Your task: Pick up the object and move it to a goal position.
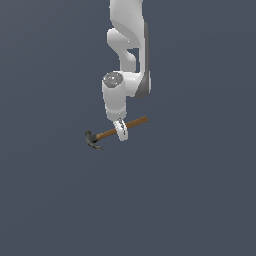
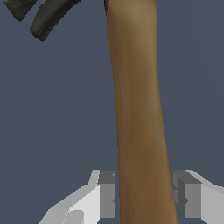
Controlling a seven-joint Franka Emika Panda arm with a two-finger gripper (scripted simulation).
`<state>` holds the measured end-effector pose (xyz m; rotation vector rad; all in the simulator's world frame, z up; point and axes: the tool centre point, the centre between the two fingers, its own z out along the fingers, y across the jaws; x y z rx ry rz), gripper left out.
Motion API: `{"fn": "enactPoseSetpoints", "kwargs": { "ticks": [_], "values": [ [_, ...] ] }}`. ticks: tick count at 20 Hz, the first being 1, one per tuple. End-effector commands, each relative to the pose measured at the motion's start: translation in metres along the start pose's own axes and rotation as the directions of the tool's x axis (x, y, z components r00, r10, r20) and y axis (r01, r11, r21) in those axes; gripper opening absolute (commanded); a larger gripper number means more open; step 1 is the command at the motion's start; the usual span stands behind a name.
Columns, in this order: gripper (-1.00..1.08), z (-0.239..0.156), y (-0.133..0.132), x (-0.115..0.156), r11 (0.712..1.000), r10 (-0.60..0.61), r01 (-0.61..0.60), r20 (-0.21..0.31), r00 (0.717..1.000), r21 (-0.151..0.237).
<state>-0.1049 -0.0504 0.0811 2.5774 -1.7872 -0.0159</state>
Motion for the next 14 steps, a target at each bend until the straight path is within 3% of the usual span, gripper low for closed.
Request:
{"fn": "enactPoseSetpoints", "kwargs": {
  "ticks": [1, 14],
  "values": [
    [-1.00, -0.023, 0.002, 0.006, 1.000, 0.001, -0.001, -0.001, 1.000, 0.004],
    [-1.00, -0.158, 0.023, 0.043, 1.000, 0.001, -0.001, -0.005, 1.000, 0.005]
  ]
}}
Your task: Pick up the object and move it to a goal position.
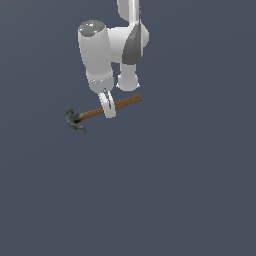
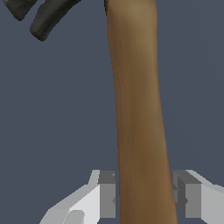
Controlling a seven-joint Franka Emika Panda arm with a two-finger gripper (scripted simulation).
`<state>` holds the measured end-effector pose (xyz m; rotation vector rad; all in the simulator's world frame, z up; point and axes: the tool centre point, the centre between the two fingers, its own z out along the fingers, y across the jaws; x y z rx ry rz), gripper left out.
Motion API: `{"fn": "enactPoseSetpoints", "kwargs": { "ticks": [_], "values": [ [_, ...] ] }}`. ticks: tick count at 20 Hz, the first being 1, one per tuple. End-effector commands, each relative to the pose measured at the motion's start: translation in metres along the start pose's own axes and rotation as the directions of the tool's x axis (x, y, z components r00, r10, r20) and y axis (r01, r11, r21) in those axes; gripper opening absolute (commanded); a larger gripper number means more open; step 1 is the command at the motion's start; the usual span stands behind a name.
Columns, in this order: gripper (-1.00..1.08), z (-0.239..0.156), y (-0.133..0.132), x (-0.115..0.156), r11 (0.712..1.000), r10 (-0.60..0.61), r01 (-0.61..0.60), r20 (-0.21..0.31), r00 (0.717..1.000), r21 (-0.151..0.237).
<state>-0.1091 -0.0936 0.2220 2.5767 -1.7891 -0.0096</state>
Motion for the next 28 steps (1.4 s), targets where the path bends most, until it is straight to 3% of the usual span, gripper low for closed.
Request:
{"fn": "enactPoseSetpoints", "kwargs": {
  "ticks": [1, 15, 28],
  "values": [
    [-1.00, -0.027, 0.003, 0.007, 1.000, 0.000, 0.000, -0.002, 1.000, 0.002],
    [-1.00, -0.154, 0.017, 0.041, 1.000, -0.004, 0.004, -0.003, 1.000, 0.006],
    [-1.00, -0.192, 0.018, 0.052, 1.000, -0.007, 0.007, -0.002, 1.000, 0.007]
  ]
}}
